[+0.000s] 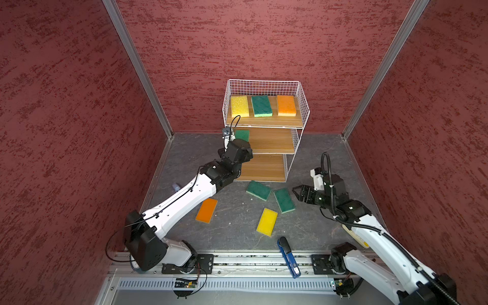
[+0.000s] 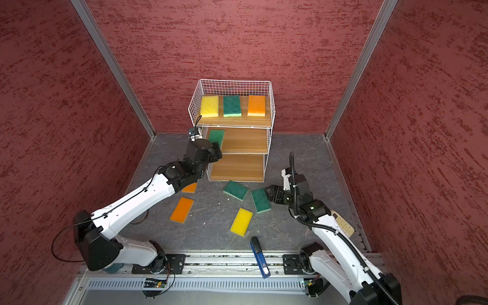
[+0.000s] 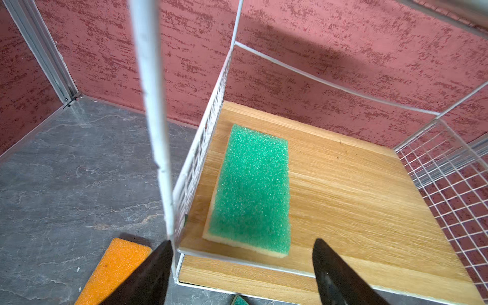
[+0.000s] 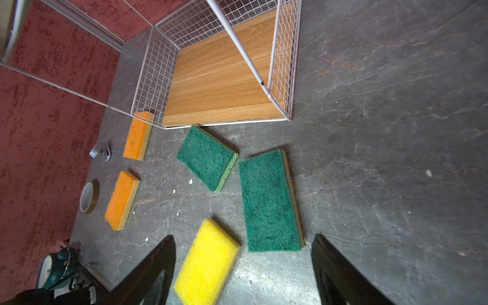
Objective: Place and organize the cleaning sponges onto the shelf
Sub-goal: 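Lower the bright green sponge onto the middle shelf and open the left gripper, then draw the left gripper back out of the middle shelf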
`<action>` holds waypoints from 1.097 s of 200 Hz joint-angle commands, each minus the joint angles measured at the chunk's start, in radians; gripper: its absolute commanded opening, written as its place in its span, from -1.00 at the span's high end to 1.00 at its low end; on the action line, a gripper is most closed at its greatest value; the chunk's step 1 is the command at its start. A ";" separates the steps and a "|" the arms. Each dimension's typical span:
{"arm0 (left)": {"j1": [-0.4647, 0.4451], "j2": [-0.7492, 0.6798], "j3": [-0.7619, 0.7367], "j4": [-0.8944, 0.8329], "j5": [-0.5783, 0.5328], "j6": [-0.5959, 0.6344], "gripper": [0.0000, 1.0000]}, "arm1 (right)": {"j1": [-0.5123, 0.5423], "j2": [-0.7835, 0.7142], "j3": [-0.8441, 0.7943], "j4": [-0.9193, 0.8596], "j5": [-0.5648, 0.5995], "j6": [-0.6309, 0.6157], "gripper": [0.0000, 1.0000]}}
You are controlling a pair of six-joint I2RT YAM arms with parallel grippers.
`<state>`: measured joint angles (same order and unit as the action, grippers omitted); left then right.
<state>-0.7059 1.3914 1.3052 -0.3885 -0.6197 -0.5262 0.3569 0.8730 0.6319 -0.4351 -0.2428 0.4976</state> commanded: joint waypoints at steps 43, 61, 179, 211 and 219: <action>0.015 -0.104 -0.103 0.031 0.169 -0.044 0.03 | -0.003 -0.030 0.009 0.025 -0.014 0.021 -0.62; 0.025 -0.128 -0.142 0.048 0.211 -0.058 0.37 | -0.003 -0.030 0.007 0.028 -0.015 0.021 -0.61; 0.111 -0.064 -0.162 0.159 0.371 -0.086 1.00 | -0.003 -0.011 -0.007 0.056 -0.026 0.018 -0.61; 0.111 -0.044 -0.154 0.161 0.369 -0.086 1.00 | -0.003 -0.004 -0.006 0.058 -0.023 0.012 -0.61; 0.112 -0.040 -0.157 0.167 0.368 -0.087 1.00 | -0.003 -0.003 -0.007 0.057 -0.022 0.009 -0.60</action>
<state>-0.5976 1.3399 1.1278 -0.2546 -0.2619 -0.6094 0.3569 0.8692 0.6315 -0.4110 -0.2516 0.5159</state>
